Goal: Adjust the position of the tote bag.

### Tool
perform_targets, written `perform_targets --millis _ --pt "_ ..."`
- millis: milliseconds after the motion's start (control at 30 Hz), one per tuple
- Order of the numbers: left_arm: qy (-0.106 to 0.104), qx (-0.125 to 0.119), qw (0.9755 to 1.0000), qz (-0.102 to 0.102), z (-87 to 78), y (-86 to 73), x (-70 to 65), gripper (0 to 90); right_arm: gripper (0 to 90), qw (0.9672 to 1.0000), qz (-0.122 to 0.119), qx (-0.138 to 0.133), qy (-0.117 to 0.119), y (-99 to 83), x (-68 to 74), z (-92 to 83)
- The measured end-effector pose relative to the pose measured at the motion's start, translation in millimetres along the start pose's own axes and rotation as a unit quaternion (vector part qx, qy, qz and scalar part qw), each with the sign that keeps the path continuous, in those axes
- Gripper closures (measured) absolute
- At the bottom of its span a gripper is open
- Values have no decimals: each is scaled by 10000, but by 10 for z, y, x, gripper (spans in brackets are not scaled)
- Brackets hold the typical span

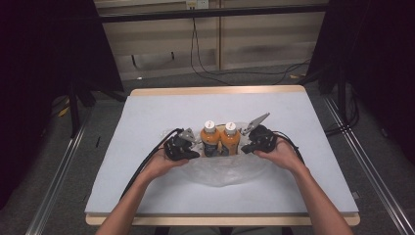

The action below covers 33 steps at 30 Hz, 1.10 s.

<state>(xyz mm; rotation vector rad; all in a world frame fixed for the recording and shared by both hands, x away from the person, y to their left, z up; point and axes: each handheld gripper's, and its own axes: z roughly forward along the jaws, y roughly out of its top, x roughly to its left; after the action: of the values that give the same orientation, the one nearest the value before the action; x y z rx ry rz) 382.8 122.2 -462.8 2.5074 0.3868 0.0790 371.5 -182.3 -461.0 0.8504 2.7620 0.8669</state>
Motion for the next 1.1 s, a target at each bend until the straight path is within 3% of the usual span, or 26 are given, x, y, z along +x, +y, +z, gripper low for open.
perform_targets --millis 100,167,300,400,500,567,733,900,967,1100 --pt "22 -34 10000 -4 20 -35 7 884 900 10000 -7 24 -70 -65 16 26" --pt "297 76 9995 78 7 -26 4 877 900 9997 -51 129 -191 -69 24 4" --pt "345 123 9993 53 -19 -52 43 877 900 9989 -113 281 -349 -70 45 -9" --pt "543 264 9980 169 -65 -97 65 891 900 9976 -214 393 -528 -71 36 -25" --pt "577 328 9976 214 -94 -128 67 900 900 9945 -306 585 -812 -81 34 -49" --pt "704 462 9959 337 -111 -131 60 900 900 9931 -302 672 -912 -99 19 -67" --pt "873 590 9934 456 -123 -137 36 900 900 9922 -274 731 -968 -144 -32 -105" --pt "1002 712 9913 469 -170 -185 101 900 900 9893 -385 861 -1111 -182 -42 -139" --pt "933 635 9929 374 -183 -214 129 900 900 9889 -344 901 -1128 -200 -55 -157" --pt "931 657 9929 350 -207 -231 141 900 900 9880 -318 977 -1154 -247 -110 -198"
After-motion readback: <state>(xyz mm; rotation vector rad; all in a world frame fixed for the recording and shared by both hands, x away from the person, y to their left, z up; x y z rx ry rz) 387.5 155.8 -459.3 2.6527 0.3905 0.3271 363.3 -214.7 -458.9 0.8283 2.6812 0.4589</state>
